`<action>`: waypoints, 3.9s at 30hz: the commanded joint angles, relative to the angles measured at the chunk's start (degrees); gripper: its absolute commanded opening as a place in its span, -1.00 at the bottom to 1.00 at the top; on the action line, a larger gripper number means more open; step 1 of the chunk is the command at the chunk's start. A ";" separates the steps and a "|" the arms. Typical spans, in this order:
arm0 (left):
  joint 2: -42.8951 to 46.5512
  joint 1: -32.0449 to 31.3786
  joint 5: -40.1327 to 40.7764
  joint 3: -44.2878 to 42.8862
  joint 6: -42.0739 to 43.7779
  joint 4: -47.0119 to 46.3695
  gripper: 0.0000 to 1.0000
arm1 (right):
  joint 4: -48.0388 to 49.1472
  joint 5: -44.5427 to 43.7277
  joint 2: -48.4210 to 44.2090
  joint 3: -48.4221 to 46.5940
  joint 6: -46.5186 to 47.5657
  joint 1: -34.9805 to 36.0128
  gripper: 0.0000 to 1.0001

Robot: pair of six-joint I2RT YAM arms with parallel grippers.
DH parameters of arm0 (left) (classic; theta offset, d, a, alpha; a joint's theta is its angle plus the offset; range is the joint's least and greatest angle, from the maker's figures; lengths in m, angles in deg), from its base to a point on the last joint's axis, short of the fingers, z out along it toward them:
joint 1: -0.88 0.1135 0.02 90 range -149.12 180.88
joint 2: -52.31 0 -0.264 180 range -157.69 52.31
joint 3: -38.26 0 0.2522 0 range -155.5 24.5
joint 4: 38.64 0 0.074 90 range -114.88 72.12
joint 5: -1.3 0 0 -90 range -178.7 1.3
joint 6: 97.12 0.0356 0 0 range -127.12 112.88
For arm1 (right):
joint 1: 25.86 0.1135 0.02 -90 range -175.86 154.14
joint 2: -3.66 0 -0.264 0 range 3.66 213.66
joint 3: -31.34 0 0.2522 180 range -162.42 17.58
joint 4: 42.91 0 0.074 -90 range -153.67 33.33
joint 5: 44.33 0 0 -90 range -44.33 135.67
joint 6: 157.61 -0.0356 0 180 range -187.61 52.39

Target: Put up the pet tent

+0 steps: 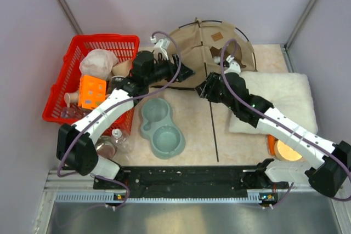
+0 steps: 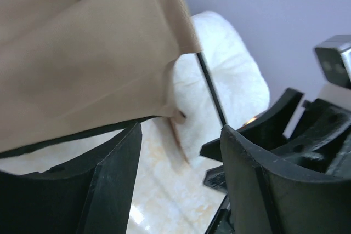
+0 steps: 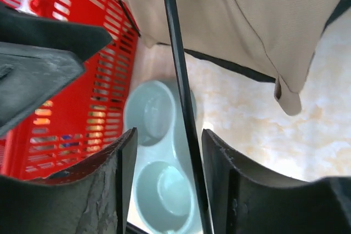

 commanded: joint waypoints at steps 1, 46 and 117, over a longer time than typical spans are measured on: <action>2.01 -1.86 -0.41 0.54 -3.42 -10.21 0.29 | -8.66 0.22 -2.09 -4.13 4.24 0.09 0.16; 5.26 -2.03 3.72 16.62 3.43 -17.23 0.30 | -30.40 36.88 -15.28 -0.52 19.81 0.00 -1.00; -25.14 -13.02 22.27 14.78 54.50 -78.94 0.48 | -18.96 34.76 -12.46 -8.79 6.97 0.00 -1.00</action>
